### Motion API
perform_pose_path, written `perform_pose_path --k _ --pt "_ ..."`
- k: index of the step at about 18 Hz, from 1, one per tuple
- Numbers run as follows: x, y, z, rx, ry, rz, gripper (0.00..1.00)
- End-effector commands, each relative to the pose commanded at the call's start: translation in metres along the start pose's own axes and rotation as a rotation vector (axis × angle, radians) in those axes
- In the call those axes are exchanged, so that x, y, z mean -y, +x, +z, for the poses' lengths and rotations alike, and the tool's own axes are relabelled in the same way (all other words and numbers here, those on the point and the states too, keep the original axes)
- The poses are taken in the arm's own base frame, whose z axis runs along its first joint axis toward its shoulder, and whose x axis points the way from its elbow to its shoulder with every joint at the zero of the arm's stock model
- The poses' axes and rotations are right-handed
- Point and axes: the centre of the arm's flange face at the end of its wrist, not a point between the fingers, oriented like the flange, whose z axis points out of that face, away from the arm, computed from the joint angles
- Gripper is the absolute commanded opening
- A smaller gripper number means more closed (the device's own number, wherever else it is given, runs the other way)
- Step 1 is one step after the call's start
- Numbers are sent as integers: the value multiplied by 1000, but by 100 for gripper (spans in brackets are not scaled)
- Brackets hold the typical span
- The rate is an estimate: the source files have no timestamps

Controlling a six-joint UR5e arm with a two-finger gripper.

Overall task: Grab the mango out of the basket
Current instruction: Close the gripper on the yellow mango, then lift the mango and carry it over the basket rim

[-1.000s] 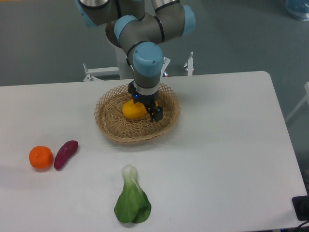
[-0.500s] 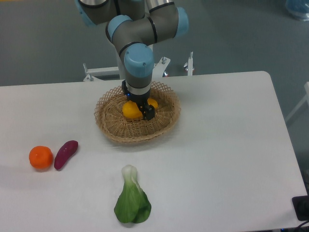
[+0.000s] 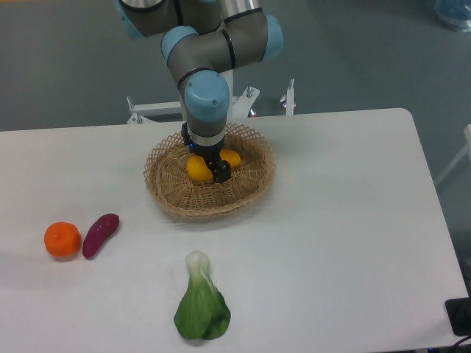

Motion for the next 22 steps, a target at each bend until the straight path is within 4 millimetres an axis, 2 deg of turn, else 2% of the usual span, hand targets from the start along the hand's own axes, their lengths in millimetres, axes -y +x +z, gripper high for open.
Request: perform_pose_path --k 5,6,10,14,22 --pt "2 -3 10 -10 -3 3 100" --pt "6 -3 12 -6 -3 13 96" --pt "9 -4 11 6 -1 25 66" --pt "9 -8 0 28 5 28 46" --pt "13 -34 -38 96 21 10 45"
